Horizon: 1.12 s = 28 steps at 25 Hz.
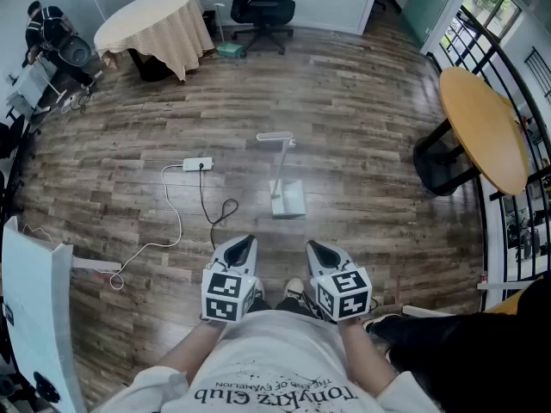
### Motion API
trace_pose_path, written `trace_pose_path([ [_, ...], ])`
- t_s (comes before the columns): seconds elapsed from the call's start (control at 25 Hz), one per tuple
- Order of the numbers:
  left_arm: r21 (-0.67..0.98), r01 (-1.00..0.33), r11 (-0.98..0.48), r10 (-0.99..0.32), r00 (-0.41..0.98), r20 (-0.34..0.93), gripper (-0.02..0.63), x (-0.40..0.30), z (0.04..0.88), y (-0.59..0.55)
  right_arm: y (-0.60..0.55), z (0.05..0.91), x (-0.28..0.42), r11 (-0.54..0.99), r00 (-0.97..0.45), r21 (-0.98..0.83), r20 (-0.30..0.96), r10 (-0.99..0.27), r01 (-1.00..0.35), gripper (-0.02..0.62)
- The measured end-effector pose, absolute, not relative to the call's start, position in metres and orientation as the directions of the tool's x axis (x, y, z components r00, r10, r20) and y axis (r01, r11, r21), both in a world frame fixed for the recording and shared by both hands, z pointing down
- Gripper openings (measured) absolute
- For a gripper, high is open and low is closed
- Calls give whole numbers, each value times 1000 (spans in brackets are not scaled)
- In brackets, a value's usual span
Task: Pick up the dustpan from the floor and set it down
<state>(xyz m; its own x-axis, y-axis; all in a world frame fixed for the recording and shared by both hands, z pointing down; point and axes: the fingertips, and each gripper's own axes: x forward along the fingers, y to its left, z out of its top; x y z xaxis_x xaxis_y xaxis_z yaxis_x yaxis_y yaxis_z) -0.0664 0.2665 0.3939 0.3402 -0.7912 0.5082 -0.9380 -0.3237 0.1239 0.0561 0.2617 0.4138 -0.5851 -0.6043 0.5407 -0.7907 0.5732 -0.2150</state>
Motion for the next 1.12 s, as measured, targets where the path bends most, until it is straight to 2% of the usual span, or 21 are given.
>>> trace_pose_path([
  [0.56,141,-933,-330,-773,353,527,25,-69,402,277,271,417,48,566,-602,-256,535,-592,-784,25],
  [0.88,158,-926,-342,-769,373,519,25,-88,402,279,271,416,37,531,-562,-231,538,-628,-815,26],
  [1.12,128,-889,-439,-739,438,511,25,-93,404,293,274,417,25,498,-530,-221,539,-654,-839,26],
])
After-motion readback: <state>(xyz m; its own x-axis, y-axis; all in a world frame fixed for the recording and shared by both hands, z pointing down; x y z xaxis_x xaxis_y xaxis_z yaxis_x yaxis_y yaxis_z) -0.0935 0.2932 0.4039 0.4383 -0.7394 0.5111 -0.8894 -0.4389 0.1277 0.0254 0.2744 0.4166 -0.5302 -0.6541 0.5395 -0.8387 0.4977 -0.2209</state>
